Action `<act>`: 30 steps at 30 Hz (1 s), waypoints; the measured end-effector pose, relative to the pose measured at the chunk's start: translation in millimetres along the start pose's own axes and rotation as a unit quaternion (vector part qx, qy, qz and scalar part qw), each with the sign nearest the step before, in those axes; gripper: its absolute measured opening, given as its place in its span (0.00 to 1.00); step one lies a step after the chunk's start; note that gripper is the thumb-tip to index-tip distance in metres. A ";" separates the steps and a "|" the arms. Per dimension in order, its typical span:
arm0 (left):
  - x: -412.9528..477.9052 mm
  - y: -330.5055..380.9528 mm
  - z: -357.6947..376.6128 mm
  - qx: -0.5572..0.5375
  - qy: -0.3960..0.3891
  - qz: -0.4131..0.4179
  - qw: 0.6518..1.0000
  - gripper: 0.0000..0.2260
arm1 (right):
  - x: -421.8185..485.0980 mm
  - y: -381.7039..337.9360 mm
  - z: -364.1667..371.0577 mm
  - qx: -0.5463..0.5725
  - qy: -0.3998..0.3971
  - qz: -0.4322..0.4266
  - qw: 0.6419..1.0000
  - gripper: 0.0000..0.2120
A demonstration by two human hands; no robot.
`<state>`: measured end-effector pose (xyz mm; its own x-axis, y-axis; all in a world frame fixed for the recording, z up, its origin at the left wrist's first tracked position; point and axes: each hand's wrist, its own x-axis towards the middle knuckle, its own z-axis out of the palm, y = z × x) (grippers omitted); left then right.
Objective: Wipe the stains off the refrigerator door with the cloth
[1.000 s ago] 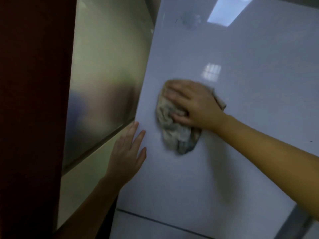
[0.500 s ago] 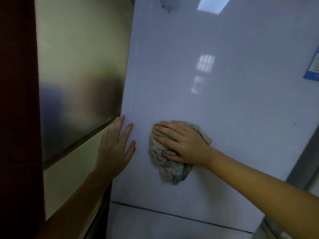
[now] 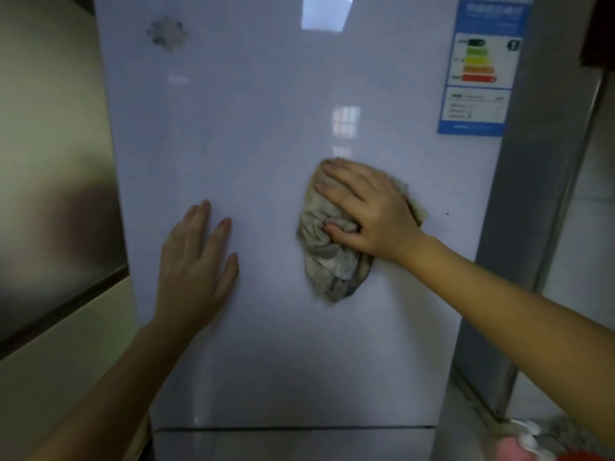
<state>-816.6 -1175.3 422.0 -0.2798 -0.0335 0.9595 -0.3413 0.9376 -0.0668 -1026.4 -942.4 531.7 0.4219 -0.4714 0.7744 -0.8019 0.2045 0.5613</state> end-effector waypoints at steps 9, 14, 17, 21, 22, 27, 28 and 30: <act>36.7 69.9 17.9 0.005 0.013 0.019 1.000 0.24 | -14.2 46.5 -23.0 0.017 -0.047 -0.086 0.995 0.26; 47.3 102.0 28.0 0.003 0.023 0.032 0.999 0.23 | -7.3 98.7 -56.2 0.010 -0.008 -0.022 1.000 0.26; 46.7 116.4 34.5 0.004 0.025 0.026 0.999 0.24 | -31.6 108.4 -66.2 0.004 0.010 0.010 1.000 0.26; 42.5 125.0 39.8 0.010 0.024 0.008 1.000 0.25 | -84.1 93.4 -64.8 -0.002 0.014 0.029 0.999 0.27; 42.3 126.1 40.9 0.011 0.024 0.006 1.000 0.26 | -97.4 87.6 -63.7 -0.001 0.012 0.028 1.000 0.27; 42.4 129.2 42.7 0.009 0.019 -0.004 1.000 0.26 | -159.0 52.1 -48.8 0.014 -0.019 0.004 1.000 0.27; 42.2 128.7 42.4 0.009 0.020 -0.001 1.000 0.26 | -170.2 45.0 -45.3 0.016 -0.032 -0.011 0.999 0.27; 41.6 127.5 40.2 0.009 0.018 0.004 1.000 0.25 | -187.4 34.2 -40.8 0.020 -0.055 -0.035 0.998 0.27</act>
<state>-907.8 -1071.0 442.4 -0.2508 -0.0137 0.9679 -0.3547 0.9316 -0.0787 -1115.6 -812.1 417.7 0.4301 -0.5744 0.6965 -0.7897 0.1344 0.5985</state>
